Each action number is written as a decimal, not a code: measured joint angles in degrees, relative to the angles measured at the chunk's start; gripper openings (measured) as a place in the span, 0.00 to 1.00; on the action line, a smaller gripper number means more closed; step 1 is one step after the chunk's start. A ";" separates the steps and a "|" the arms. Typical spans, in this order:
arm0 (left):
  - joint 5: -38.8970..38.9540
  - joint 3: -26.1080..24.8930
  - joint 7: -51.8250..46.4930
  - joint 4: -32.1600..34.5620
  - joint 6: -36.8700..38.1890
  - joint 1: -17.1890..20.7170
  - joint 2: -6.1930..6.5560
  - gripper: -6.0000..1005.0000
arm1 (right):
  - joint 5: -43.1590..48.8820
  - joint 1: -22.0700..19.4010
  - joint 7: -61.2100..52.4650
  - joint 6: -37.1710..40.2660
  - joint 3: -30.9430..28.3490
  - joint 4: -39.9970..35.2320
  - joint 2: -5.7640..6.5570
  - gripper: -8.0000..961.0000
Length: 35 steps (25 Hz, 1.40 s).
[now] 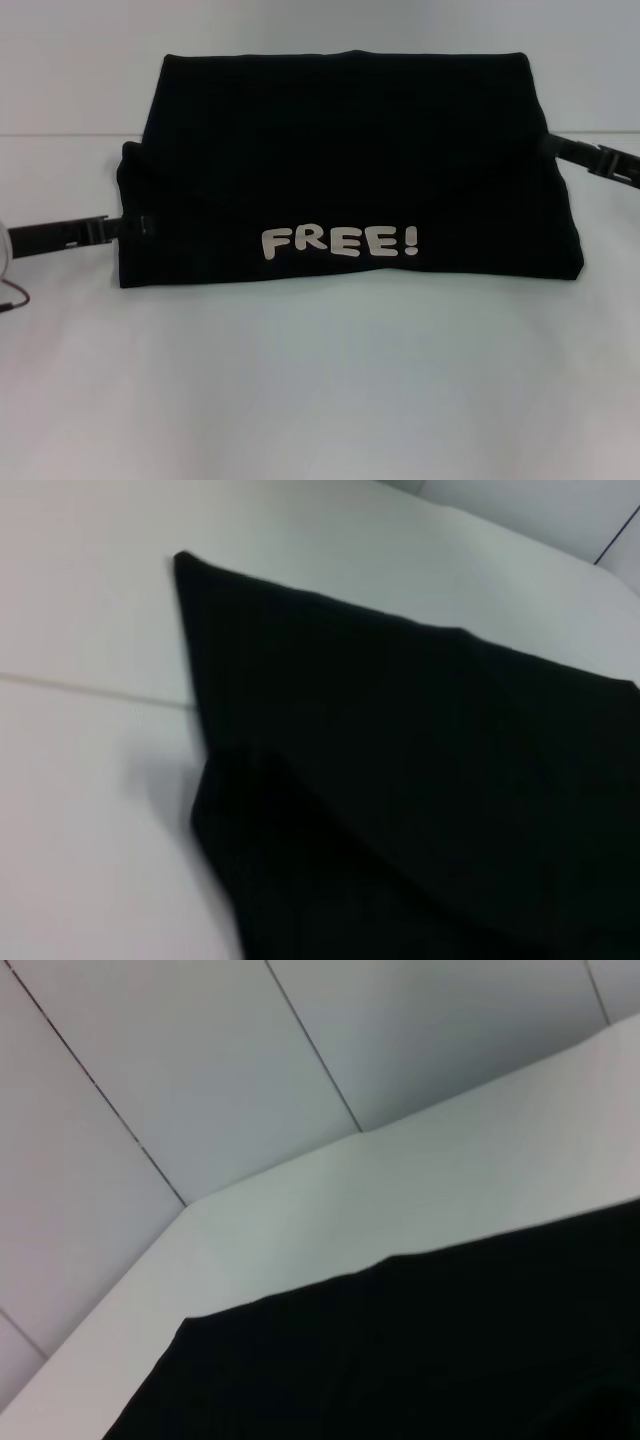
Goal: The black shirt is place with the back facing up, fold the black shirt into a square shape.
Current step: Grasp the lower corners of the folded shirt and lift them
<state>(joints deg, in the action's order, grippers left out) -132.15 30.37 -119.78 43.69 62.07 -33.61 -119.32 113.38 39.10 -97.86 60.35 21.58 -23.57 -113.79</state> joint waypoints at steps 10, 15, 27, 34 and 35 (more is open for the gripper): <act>-4.72 -0.04 -4.80 -1.29 -0.77 0.71 -0.22 0.82 | 0.30 -2.77 0.02 0.74 0.13 -0.08 0.36 0.72; -4.80 0.48 -5.12 -2.25 -0.76 0.31 -0.22 0.82 | 0.30 -2.59 -0.01 0.47 0.14 -0.08 0.33 0.72; -5.22 2.43 -4.69 -2.38 0.22 -0.01 -0.21 0.81 | 0.26 -2.17 -0.04 0.17 0.13 -0.07 0.33 0.72; -5.01 3.64 -3.88 -2.37 -0.18 -0.97 -0.30 0.81 | 0.25 -2.18 -0.16 0.10 0.13 -0.07 0.33 0.72; -5.16 3.82 -3.64 -2.37 -0.40 -1.05 -0.30 0.81 | 0.25 -2.19 -0.17 0.10 0.13 -0.08 0.33 0.72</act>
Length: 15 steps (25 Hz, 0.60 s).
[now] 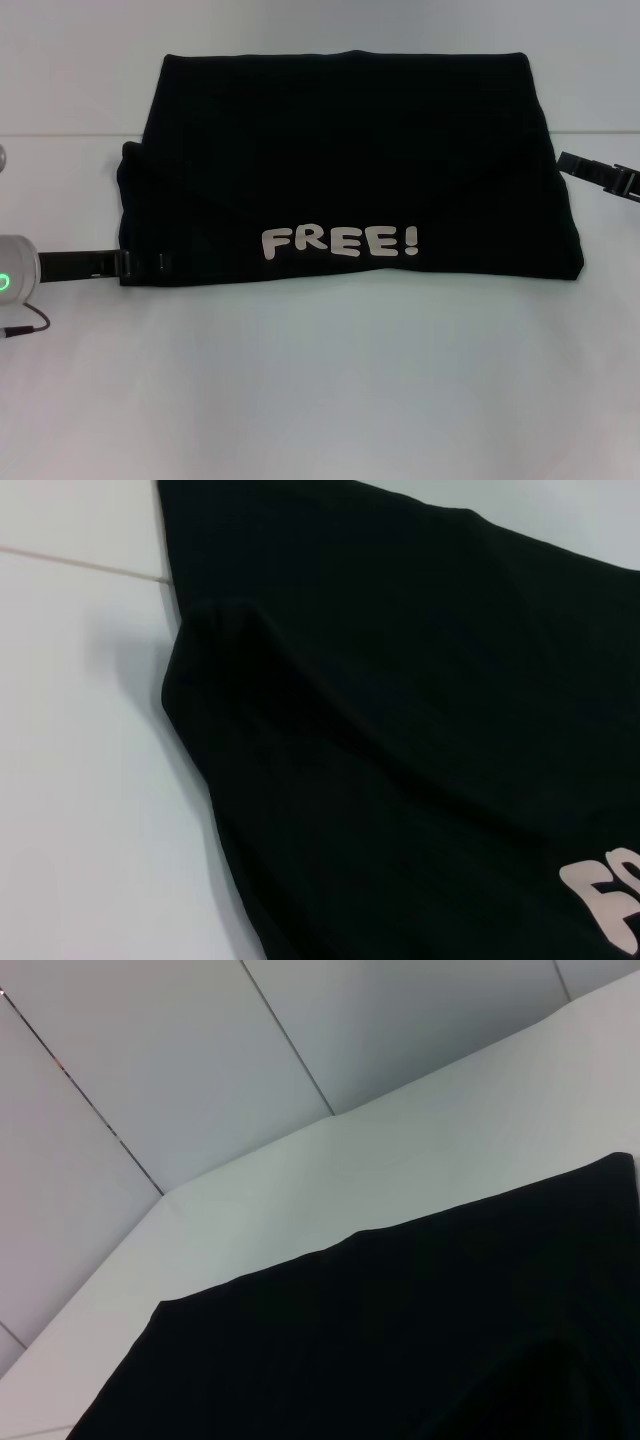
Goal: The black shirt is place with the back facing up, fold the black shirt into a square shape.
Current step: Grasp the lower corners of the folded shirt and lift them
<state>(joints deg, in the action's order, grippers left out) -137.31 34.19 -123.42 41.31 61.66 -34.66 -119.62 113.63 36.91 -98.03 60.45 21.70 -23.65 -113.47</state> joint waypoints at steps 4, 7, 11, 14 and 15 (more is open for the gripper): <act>-0.30 0.51 0.52 0.00 -0.28 -0.08 0.00 0.76 | -0.09 0.01 0.02 0.00 0.00 0.00 0.00 0.72; -0.77 0.70 0.54 0.00 -0.39 -0.08 0.00 0.61 | -0.15 0.00 0.04 0.00 0.00 0.00 0.00 0.72; -0.87 1.02 0.55 0.00 -1.44 0.02 0.00 0.42 | -0.17 0.01 0.18 0.01 0.00 0.00 0.00 0.72; -1.35 1.12 0.56 -0.01 -2.10 -0.03 0.00 0.30 | -0.10 -0.01 0.15 0.02 0.00 0.00 0.01 0.72; -1.66 1.13 0.56 -0.01 -2.39 -0.09 0.00 0.28 | -0.07 -0.03 0.12 0.02 0.00 0.00 0.02 0.72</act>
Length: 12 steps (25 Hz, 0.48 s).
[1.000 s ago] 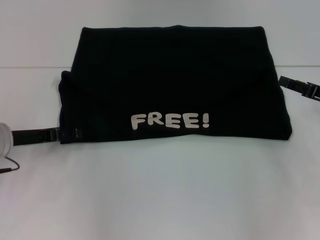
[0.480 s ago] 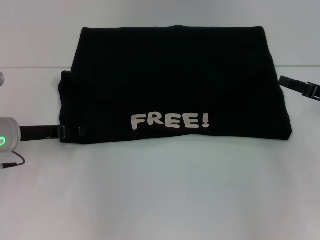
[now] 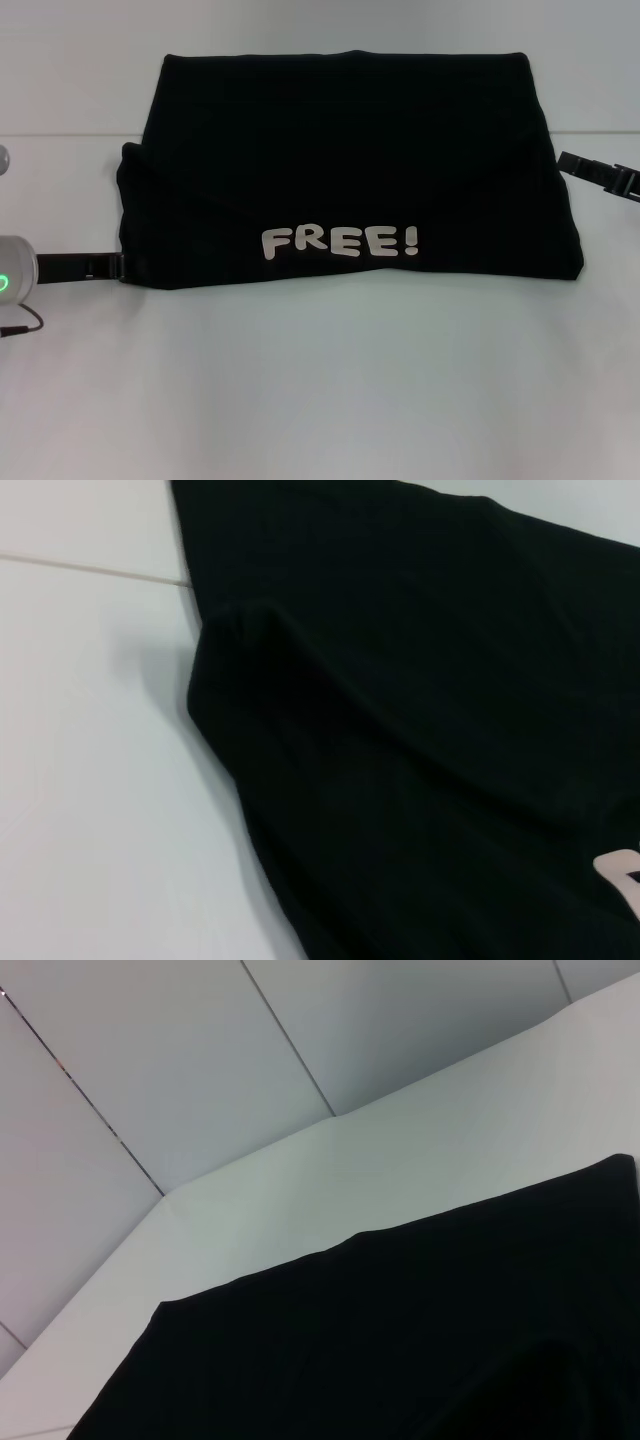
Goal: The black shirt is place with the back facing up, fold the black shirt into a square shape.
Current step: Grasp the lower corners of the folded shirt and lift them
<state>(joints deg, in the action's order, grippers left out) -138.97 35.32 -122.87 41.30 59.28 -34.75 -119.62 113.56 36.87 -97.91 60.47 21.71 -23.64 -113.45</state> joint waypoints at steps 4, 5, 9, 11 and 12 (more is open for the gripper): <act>-0.44 0.15 0.00 0.00 -0.68 -0.23 0.01 0.18 | 0.04 -0.41 -0.24 0.02 0.33 0.00 0.33 0.72; -0.47 0.18 0.00 0.00 -0.69 -0.29 0.03 0.16 | 0.04 -0.53 -0.34 0.07 0.72 0.00 0.43 0.72; -0.52 0.19 0.00 0.01 -0.68 -0.39 0.11 0.07 | 1.19 -1.01 -2.34 0.39 3.06 0.00 1.33 0.72; -0.52 0.19 0.00 0.13 -0.42 -0.43 0.22 0.03 | 3.03 -1.08 -4.44 0.48 4.18 0.00 2.12 0.71; -0.54 0.19 0.00 0.28 -0.18 -0.43 0.28 0.01 | 4.17 -1.07 -5.77 0.55 4.75 0.00 2.54 0.71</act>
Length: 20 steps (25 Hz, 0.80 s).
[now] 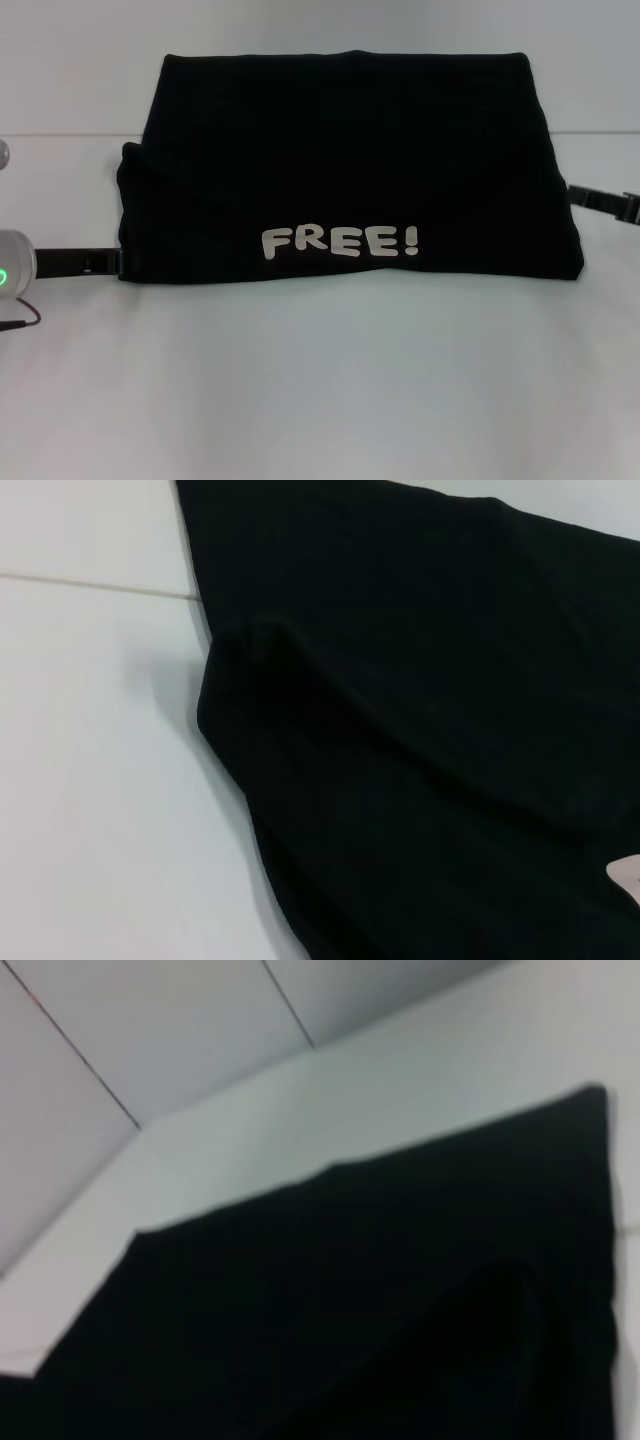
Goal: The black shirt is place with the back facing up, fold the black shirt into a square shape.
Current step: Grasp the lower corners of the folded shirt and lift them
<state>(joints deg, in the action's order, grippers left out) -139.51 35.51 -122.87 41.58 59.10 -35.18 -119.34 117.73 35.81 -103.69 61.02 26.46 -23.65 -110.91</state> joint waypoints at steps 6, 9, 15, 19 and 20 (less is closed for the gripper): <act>-1.61 -0.12 0.04 1.03 1.67 -0.22 0.32 0.01 | 8.95 1.15 -9.47 0.07 4.18 -0.60 1.97 0.70; -1.97 -0.04 0.06 1.10 1.69 -0.48 0.40 0.01 | 10.38 1.29 -11.58 -0.15 5.75 -1.43 1.88 0.69; -2.34 0.00 0.09 0.97 1.54 -0.94 0.46 0.02 | 10.70 2.17 -11.27 -0.42 6.92 -1.53 0.80 0.68; -2.36 0.00 0.09 1.06 1.59 -1.27 0.60 0.02 | 10.73 2.81 -10.75 -0.56 7.06 -1.55 0.06 0.67; -2.35 0.00 0.09 1.05 1.57 -1.37 0.67 0.02 | 10.74 2.91 -10.67 -0.63 7.07 -1.55 -0.06 0.67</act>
<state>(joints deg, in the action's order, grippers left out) -141.86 35.51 -122.77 42.64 60.66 -36.55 -118.67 128.47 38.72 -114.36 60.39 33.53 -25.20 -110.97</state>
